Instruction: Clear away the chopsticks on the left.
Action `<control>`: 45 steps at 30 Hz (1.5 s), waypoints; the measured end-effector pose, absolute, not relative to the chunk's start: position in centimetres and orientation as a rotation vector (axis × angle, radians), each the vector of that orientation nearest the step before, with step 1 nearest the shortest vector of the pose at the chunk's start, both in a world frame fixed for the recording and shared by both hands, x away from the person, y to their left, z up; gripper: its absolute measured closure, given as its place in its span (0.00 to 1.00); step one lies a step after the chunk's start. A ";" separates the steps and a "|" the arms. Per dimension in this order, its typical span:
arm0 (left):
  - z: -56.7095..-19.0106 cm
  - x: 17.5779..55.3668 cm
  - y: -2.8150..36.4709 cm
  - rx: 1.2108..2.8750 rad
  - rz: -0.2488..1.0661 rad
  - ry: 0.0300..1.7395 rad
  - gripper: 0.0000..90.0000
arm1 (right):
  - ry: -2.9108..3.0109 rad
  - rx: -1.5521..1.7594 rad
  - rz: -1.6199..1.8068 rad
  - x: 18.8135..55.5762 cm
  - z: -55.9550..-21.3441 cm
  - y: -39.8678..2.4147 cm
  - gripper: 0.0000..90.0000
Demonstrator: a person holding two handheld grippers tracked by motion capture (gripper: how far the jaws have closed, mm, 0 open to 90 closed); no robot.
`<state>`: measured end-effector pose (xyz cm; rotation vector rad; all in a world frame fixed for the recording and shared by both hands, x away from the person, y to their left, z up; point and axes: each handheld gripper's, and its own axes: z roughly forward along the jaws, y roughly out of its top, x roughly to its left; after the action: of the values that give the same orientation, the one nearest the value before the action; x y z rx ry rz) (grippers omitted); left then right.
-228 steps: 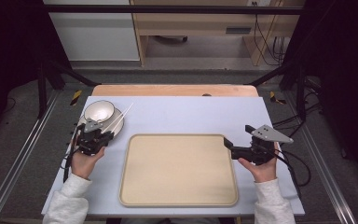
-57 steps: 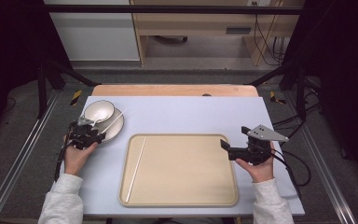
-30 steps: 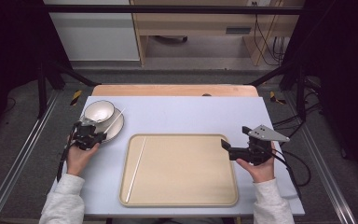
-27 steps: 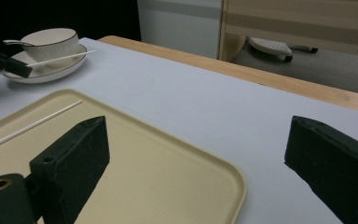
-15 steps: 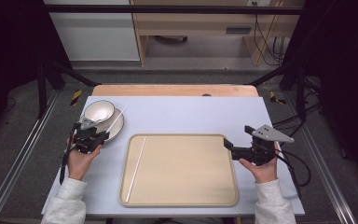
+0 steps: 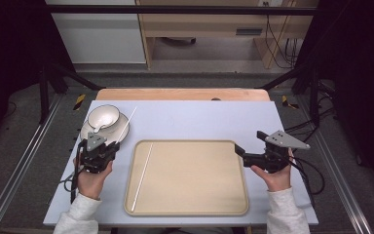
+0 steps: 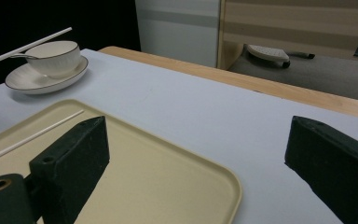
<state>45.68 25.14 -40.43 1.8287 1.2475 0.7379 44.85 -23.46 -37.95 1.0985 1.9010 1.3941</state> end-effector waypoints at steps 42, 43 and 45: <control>-46.1 39.2 16.2 1.623 0.671 1.389 0.93 | 1.932 1.106 1.386 45.1 -38.5 -22.8 0.07; -46.2 39.2 16.2 1.630 0.669 1.389 0.93 | 1.932 1.106 1.386 45.1 -38.5 -22.8 0.07; -46.6 39.2 16.0 1.642 0.666 1.394 0.93 | 1.935 1.106 1.382 45.1 -38.6 -22.7 0.07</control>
<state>39.16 15.95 -46.64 1.6419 1.3936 0.6660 45.10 -22.72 -38.57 1.1064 1.9346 1.3822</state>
